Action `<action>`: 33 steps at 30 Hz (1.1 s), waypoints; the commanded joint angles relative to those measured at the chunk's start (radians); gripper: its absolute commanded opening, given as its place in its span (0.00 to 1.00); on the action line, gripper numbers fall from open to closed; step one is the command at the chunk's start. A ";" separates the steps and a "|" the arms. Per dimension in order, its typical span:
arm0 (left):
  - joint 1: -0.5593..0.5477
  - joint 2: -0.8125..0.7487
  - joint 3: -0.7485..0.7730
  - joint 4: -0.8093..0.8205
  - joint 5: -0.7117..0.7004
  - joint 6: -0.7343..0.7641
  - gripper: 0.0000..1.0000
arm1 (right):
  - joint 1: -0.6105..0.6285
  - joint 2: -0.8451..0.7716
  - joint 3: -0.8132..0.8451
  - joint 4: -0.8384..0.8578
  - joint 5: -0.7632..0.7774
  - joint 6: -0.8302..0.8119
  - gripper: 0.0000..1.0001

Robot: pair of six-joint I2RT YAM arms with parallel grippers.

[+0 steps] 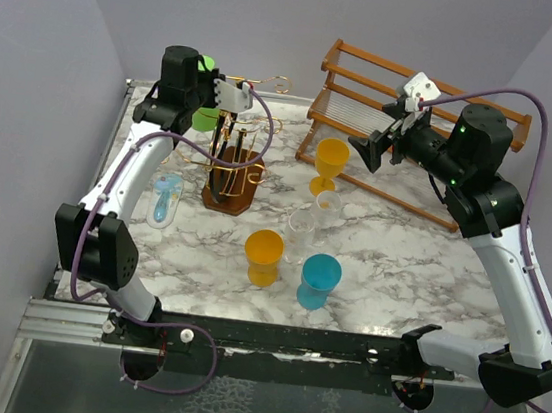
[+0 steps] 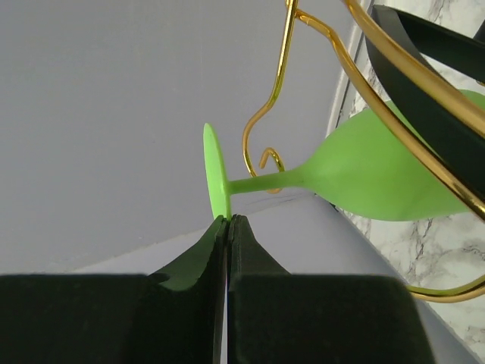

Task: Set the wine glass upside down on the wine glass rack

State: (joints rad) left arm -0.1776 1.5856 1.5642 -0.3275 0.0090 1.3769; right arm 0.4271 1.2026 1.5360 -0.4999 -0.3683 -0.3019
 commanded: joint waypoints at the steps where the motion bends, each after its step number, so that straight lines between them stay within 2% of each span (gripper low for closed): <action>1: -0.008 0.022 0.052 0.015 0.048 0.013 0.00 | 0.001 0.006 -0.002 0.030 -0.015 -0.008 0.87; 15: -0.016 0.086 0.105 0.062 0.027 0.015 0.00 | 0.001 0.002 -0.007 0.030 -0.031 -0.012 0.88; 33: -0.016 0.175 0.186 0.013 -0.115 0.007 0.00 | 0.001 -0.012 -0.014 0.029 -0.040 -0.014 0.88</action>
State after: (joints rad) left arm -0.1902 1.7538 1.7111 -0.3138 -0.0551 1.3865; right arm 0.4271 1.2045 1.5356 -0.4999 -0.3870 -0.3111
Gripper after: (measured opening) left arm 0.018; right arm 0.881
